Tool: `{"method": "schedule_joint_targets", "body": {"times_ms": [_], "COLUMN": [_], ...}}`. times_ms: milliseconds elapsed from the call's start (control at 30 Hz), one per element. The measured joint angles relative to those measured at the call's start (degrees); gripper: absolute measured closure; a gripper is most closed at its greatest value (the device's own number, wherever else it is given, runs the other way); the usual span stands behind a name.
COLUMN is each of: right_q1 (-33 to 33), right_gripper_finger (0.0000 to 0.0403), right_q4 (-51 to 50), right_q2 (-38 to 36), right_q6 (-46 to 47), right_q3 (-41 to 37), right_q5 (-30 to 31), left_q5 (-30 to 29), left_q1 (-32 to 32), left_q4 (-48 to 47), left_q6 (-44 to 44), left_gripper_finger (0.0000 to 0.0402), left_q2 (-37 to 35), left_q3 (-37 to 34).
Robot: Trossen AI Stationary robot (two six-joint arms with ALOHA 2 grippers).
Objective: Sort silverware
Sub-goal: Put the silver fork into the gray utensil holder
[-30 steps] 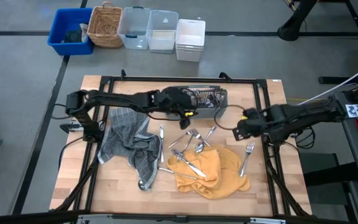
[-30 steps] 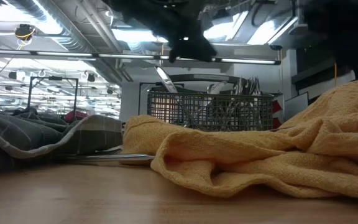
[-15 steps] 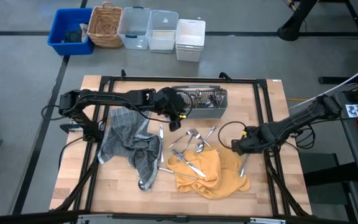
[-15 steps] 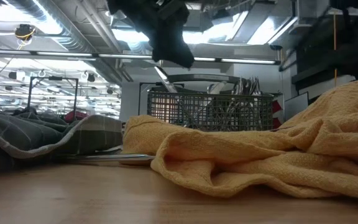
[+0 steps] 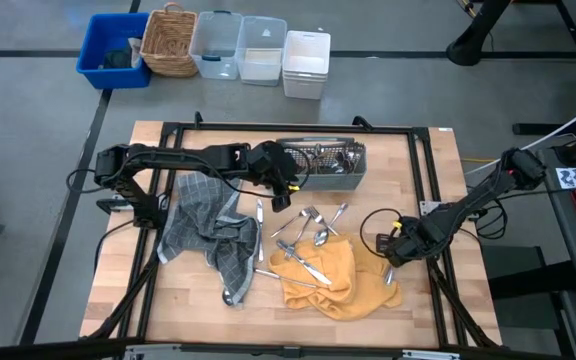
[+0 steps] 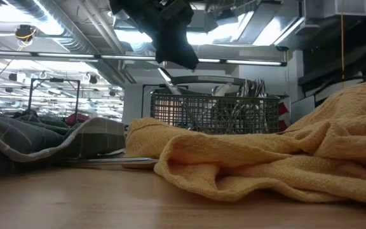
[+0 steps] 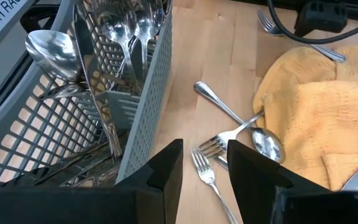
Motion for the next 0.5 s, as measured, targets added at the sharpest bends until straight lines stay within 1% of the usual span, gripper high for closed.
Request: {"method": "schedule_joint_targets", "body": {"times_ms": [167,300,400,500], "right_q1": [1.2,1.0,1.0,1.0], "right_gripper_finger": [0.0265,0.0265,0.0266,0.0280], "right_q4": [0.9,4.1,4.4,4.4], "right_q2": [0.0,-0.2,-0.2,-0.2], "right_q6": [2.8,2.8,2.7,2.5], "right_q3": [-2.6,-4.7,-4.9,-5.0], "right_q5": [3.1,3.1,3.1,3.1], "left_q5": [0.0,0.0,0.0,0.0], "left_q1": [0.0,0.0,0.0,0.0], "left_q4": [0.0,0.0,0.0,0.0], "left_q6": [0.0,0.0,0.0,0.0], "left_gripper_finger": [0.0288,0.0288,0.0288,0.0288], "left_q2": [0.0,0.0,0.0,0.0], "left_q3": [0.0,0.0,0.0,0.0]}}
